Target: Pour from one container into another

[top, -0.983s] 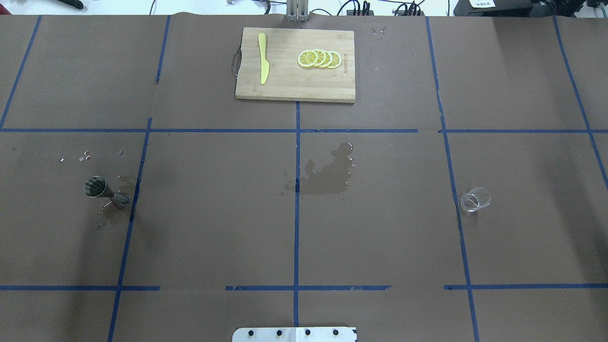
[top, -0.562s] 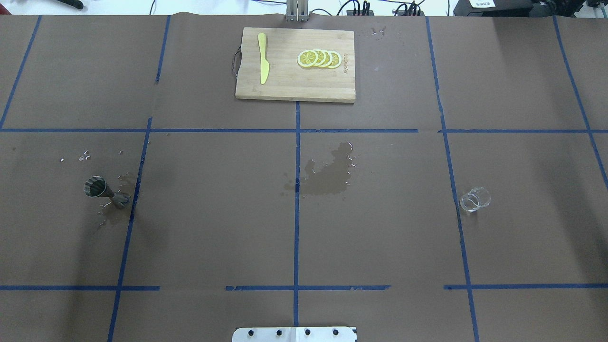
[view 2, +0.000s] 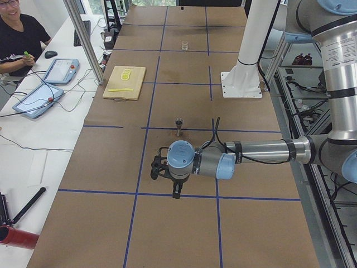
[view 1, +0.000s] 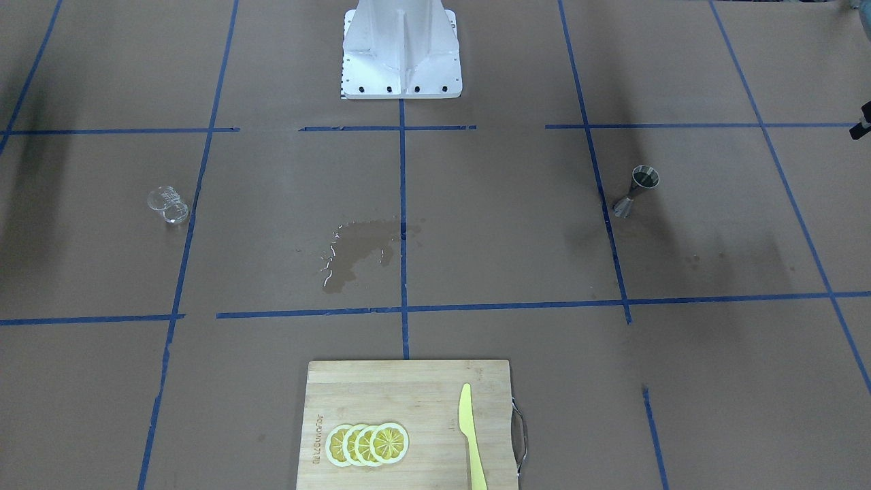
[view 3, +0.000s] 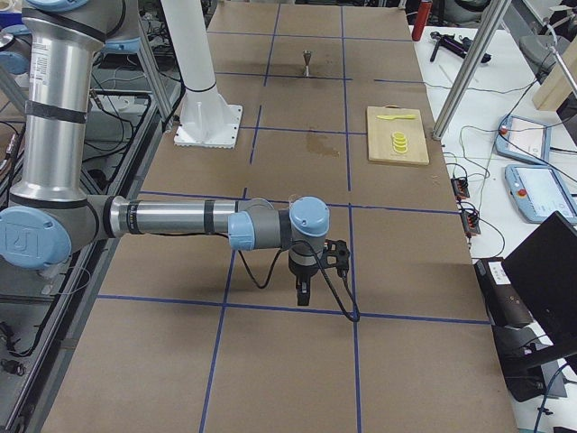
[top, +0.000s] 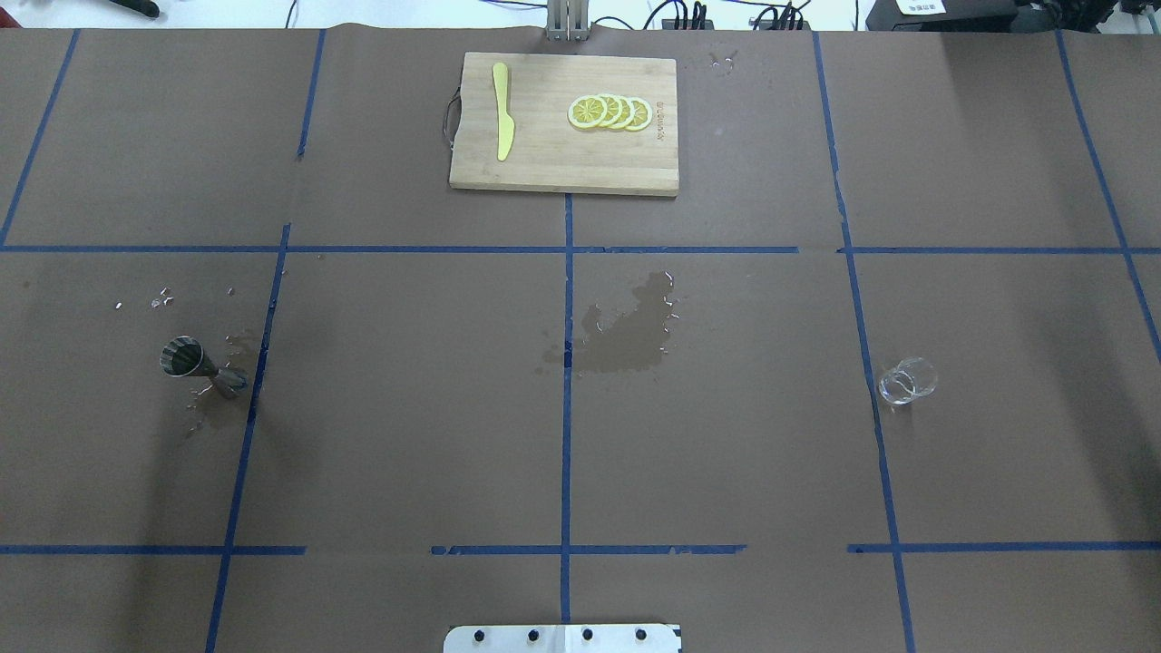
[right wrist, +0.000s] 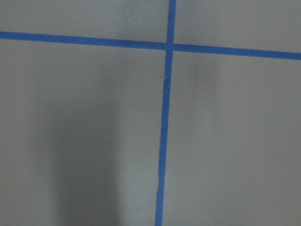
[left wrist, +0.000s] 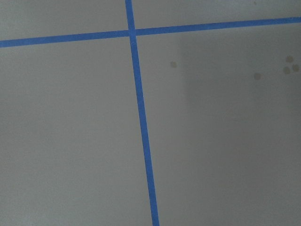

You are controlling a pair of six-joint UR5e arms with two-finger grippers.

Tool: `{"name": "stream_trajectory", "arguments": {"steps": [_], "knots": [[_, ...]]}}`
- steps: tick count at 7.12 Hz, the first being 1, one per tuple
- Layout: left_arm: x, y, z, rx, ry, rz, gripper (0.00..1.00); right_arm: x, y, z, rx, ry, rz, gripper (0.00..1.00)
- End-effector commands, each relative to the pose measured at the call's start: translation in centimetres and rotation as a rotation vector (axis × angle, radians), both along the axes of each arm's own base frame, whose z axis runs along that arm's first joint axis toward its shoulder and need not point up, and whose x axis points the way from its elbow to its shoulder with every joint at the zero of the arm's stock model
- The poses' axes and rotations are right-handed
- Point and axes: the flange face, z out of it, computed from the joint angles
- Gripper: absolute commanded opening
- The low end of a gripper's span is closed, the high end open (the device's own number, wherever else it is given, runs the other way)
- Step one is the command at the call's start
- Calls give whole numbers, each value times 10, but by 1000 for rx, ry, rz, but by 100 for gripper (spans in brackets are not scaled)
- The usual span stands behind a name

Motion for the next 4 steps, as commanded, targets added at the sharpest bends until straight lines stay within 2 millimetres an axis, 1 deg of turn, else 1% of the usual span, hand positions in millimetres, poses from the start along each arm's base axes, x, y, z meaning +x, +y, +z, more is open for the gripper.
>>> {"name": "stream_trajectory", "arguments": {"steps": [1, 2, 3, 4], "knots": [[0, -1, -1, 2, 0, 0, 100, -3, 3, -11, 12, -41, -3, 100], [0, 0, -1, 0, 0, 0, 100, 5, 3, -20, 27, -45, 15, 100], [0, 0, -2, 3, 2, -1, 100, 6, 2, -21, 30, -44, 17, 100], [0, 0, 0, -1, 1, 0, 100, 6, 3, -22, 34, -43, 17, 100]]}}
